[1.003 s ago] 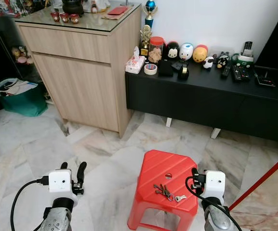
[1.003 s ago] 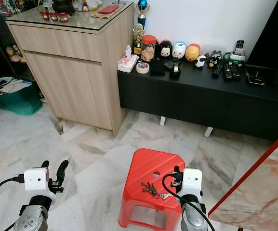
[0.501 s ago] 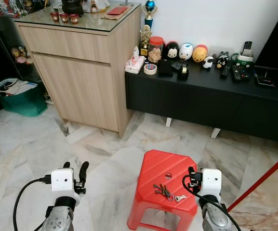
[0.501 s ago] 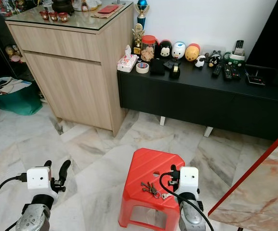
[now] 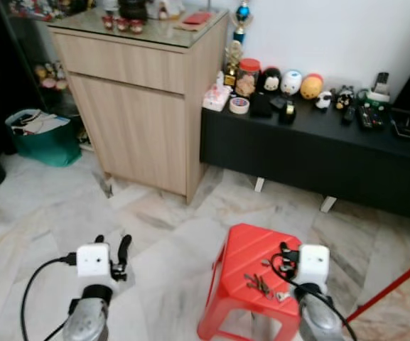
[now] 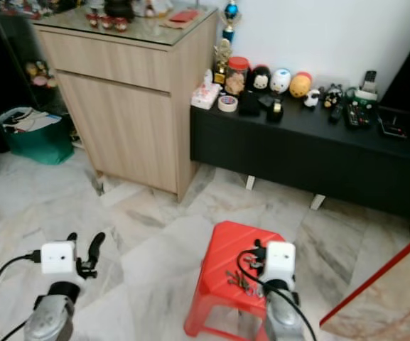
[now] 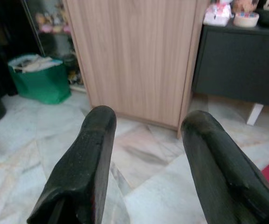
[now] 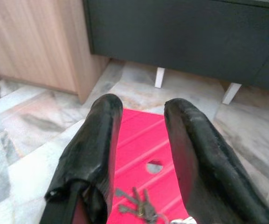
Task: Hang keys on a hook
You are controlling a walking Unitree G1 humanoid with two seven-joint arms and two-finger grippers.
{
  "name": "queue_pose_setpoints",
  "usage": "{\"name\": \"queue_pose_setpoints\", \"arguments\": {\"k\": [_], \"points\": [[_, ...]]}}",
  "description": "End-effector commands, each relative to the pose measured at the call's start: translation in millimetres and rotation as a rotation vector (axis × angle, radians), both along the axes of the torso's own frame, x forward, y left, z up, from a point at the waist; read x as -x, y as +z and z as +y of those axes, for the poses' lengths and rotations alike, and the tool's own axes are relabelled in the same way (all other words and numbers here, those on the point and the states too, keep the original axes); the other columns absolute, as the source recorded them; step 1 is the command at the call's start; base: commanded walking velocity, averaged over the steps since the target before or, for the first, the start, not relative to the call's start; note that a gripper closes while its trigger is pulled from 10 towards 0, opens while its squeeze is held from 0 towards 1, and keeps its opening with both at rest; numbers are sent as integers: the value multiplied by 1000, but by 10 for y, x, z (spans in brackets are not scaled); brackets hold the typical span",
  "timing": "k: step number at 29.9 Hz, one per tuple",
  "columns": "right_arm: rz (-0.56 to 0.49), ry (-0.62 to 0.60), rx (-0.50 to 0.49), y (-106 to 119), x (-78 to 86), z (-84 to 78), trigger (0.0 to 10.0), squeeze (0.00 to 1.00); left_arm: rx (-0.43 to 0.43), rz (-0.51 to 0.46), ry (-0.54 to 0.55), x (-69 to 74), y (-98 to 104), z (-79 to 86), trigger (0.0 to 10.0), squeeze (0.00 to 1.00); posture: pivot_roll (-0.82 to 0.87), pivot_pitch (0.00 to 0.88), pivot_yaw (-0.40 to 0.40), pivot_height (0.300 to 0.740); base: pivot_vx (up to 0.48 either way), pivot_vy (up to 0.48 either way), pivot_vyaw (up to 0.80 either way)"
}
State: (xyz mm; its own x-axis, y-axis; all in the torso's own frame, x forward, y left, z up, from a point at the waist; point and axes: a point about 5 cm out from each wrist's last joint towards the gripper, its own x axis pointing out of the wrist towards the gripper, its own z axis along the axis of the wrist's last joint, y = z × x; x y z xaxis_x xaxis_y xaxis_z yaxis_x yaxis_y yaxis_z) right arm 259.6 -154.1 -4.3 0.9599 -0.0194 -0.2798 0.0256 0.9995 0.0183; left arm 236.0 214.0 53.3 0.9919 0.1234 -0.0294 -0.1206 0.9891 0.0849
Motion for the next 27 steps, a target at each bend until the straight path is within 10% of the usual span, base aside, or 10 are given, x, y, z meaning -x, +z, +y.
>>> {"name": "queue_pose_setpoints", "arguments": {"k": [1,27], "points": [[24,-39,6,-38,32,-116,10000,0,18,9,-13,-2,-16,-67,10000,0,9,22,-41,740,0,0,0],[18,-113,-17,5,-51,-257,10000,0,15,19,-48,-24,-7,-86,10000,0,18,0,-37,740,76,0,-38]]}}
